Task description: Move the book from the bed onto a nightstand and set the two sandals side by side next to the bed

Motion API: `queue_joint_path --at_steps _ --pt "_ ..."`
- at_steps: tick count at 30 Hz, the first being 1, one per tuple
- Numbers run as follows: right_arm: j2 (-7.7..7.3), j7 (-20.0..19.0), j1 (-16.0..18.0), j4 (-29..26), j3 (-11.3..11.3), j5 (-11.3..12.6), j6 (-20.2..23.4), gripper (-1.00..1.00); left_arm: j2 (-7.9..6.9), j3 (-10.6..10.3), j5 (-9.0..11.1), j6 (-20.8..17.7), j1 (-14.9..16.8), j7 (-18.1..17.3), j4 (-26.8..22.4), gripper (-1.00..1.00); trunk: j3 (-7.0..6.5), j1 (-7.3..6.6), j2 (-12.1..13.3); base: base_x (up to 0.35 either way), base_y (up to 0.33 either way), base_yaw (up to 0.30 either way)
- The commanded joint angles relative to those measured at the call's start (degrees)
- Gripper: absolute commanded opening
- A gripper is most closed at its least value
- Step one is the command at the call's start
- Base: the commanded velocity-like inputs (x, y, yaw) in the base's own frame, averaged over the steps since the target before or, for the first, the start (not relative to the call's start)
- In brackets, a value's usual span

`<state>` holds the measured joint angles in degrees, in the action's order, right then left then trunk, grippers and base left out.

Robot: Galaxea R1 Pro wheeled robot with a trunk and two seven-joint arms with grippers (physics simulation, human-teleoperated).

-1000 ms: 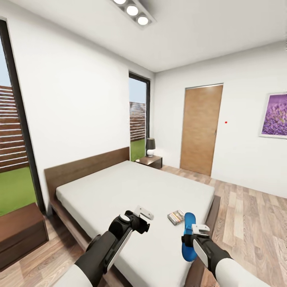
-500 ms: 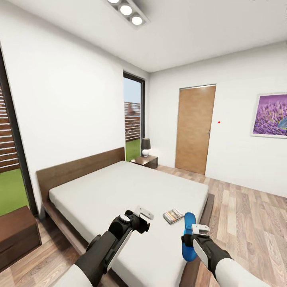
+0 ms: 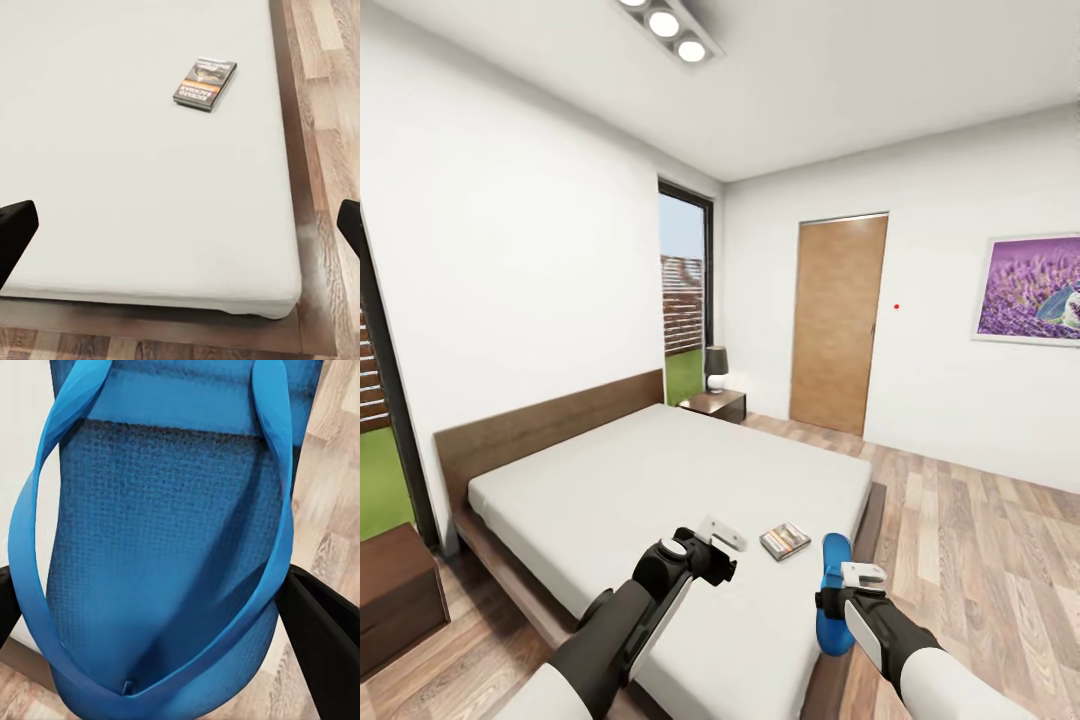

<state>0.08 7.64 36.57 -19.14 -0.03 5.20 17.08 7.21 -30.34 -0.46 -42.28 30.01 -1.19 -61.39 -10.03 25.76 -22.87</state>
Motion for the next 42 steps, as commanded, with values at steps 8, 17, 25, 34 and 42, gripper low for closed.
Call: queue_joint_path --at_steps 8,17,25,34,42 --pt "0.00 0.2 0.0 -0.1 -0.1 0.6 0.3 -1.00 -0.01 -1.0 -0.1 -0.2 0.0 -0.1 0.0 1.00 0.03 0.02 0.0 0.000 0.000 -0.091" --pt "0.00 0.2 0.0 -0.2 -0.2 0.6 0.3 -1.00 -0.01 -1.1 -0.1 -0.2 0.0 -0.1 0.0 1.00 0.03 0.02 0.0 0.000 0.000 -0.157" --pt "0.00 0.1 0.0 -0.2 -0.3 0.6 0.3 -1.00 -0.01 -1.1 -0.1 -0.2 0.0 -0.2 0.0 1.00 0.26 0.02 0.0 0.000 0.000 -0.215" --pt "0.00 0.1 0.0 -0.2 -0.3 0.6 0.3 -1.00 -0.01 -1.1 -0.1 -0.3 0.0 -0.2 0.0 1.00 0.90 0.02 0.0 0.000 0.000 -0.181" --pt "0.00 0.1 0.0 -0.2 -0.3 0.6 0.3 -1.00 -0.01 -1.1 -0.1 -0.2 0.0 -0.1 0.0 1.00 1.52 0.02 0.0 0.000 0.000 -0.170"
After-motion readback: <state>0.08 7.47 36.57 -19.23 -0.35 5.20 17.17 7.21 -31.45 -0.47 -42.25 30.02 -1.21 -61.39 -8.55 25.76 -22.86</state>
